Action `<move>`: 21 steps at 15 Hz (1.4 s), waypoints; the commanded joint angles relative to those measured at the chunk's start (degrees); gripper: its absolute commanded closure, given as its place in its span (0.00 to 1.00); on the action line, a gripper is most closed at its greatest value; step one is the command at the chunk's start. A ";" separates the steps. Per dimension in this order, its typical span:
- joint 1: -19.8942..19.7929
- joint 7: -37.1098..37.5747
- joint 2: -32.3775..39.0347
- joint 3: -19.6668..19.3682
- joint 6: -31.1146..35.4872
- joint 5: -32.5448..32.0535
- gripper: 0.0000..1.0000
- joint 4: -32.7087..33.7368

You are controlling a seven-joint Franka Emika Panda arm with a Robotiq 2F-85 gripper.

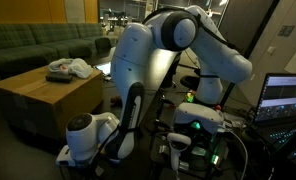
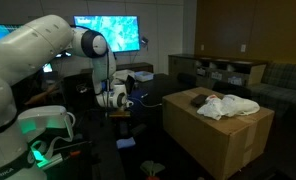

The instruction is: Switch between the objects on the box and on the table one by one

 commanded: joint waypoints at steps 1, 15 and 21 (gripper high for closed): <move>-1.26 -1.79 1.28 1.32 -0.80 0.52 0.00 1.71; -1.51 -1.79 1.52 1.56 -1.32 0.45 0.67 2.19; -1.06 -1.31 -1.11 1.34 -4.92 0.49 0.67 0.98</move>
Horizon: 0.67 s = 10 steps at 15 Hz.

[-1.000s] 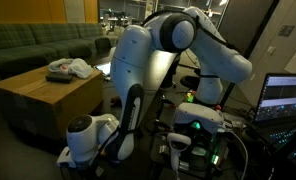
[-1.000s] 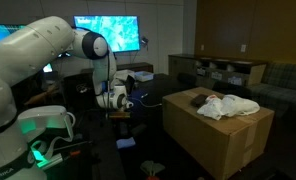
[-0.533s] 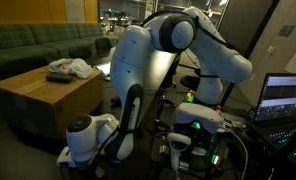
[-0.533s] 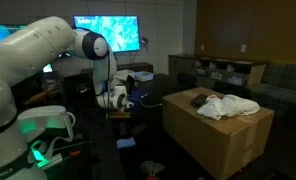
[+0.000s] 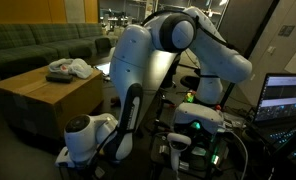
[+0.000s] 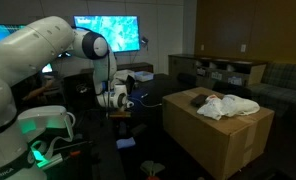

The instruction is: Switch between the objects on the box and on the table one by one

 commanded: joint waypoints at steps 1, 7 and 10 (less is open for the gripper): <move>-0.54 -0.66 -2.91 0.77 -4.02 0.49 0.67 -0.90; 0.04 1.46 -9.19 0.51 -10.57 0.38 0.67 -3.52; 0.05 3.22 -13.08 -0.01 -13.17 0.07 0.67 -5.34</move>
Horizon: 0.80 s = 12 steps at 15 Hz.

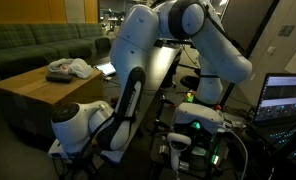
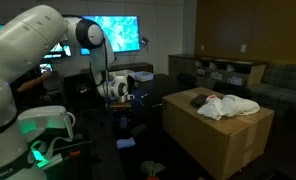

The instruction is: Switch between the objects on the box and on the table one by one

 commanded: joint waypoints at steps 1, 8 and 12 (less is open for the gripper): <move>-0.16 2.51 -6.57 -0.41 -3.41 0.01 0.67 -4.04; -2.21 7.58 -16.82 -2.22 -6.95 -0.64 0.67 -8.27; -4.26 9.40 -21.76 -3.26 -9.78 -1.06 0.67 -8.71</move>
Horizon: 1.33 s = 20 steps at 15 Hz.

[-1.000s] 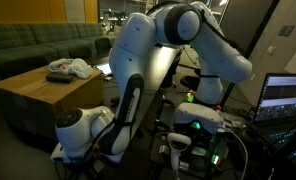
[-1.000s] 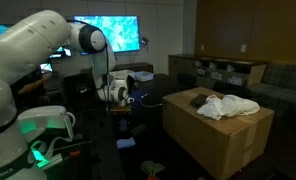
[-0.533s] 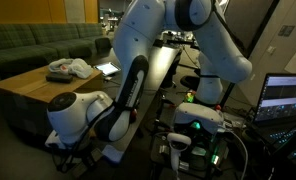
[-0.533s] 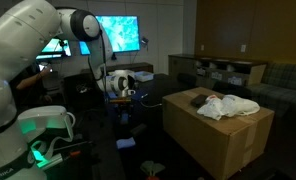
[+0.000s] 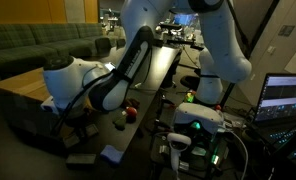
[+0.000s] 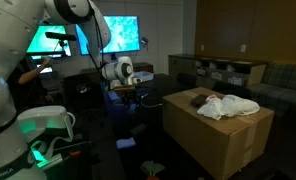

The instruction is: Switch between the objects on the box and on the table one by one

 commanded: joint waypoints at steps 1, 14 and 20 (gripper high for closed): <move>-2.41 2.00 -6.05 -0.12 -3.47 -0.69 0.67 -1.94; -11.78 0.93 -0.35 -1.39 -17.97 2.00 0.67 23.52; -12.79 0.09 11.62 -2.56 -22.91 3.64 0.67 40.62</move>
